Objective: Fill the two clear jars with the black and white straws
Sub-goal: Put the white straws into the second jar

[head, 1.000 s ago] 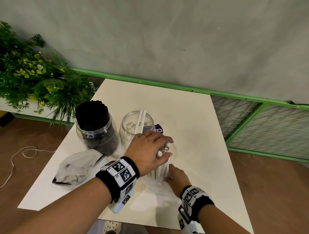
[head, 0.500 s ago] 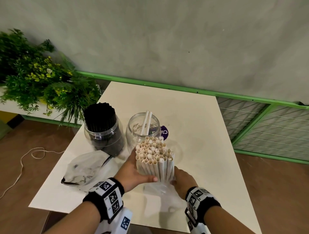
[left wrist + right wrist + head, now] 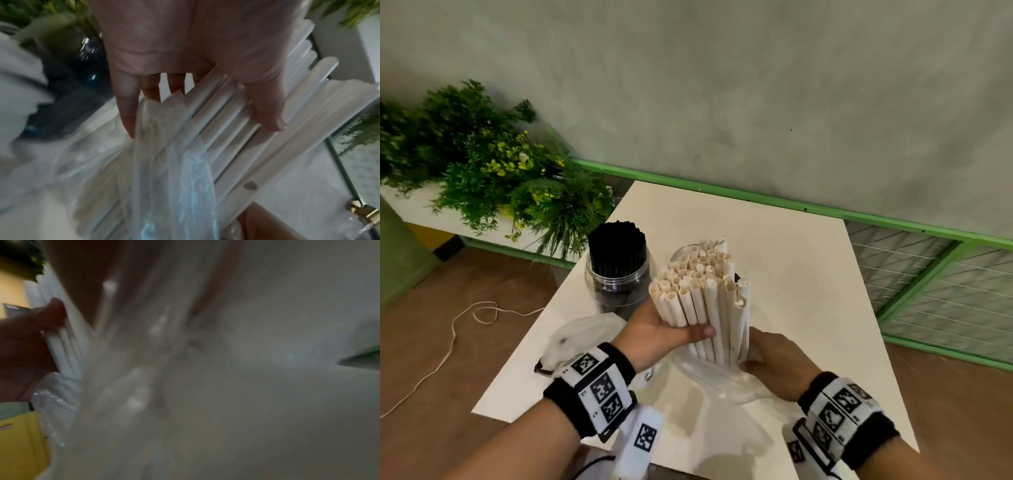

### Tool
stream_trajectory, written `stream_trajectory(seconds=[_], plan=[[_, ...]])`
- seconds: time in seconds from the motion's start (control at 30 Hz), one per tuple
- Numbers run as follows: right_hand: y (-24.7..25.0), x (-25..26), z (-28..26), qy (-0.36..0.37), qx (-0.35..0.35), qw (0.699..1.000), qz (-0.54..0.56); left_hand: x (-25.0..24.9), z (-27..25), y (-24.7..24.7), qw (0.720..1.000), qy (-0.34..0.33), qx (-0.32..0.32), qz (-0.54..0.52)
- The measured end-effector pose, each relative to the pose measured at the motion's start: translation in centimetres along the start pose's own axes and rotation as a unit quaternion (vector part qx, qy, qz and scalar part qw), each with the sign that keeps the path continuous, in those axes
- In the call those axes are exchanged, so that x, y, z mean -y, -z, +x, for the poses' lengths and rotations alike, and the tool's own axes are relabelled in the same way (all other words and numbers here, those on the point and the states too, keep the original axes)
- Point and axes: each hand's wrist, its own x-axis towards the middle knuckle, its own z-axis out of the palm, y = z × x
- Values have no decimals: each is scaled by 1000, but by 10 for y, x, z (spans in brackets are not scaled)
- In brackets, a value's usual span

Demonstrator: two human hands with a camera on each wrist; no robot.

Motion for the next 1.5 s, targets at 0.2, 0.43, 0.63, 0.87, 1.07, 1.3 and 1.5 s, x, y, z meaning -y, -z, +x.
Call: stream_trajectory(seconds=[0.2, 0.43, 0.63, 0.87, 1.07, 1.3, 1.5], plan=[[29, 66, 21, 111, -20, 993, 26, -56, -27, 53, 994, -55, -71, 55], [14, 140, 64, 168, 6, 985, 40, -56, -45, 125, 986, -38, -140, 83], [-25, 163, 97, 144, 62, 987, 30, -16, -39, 160, 984, 45, -145, 95], [-79, 146, 123, 36, 109, 993, -29, 61, -25, 170, 979, 142, -135, 55], [-74, 142, 129, -38, 101, 991, -76, 64, -8, 171, 986, 124, -87, 74], [-79, 143, 131, -66, 104, 987, -107, 16, 10, 194, 953, 10, -31, 302], [-78, 149, 128, -72, 111, 982, -134, -9, 33, 178, 833, -70, 76, 544]])
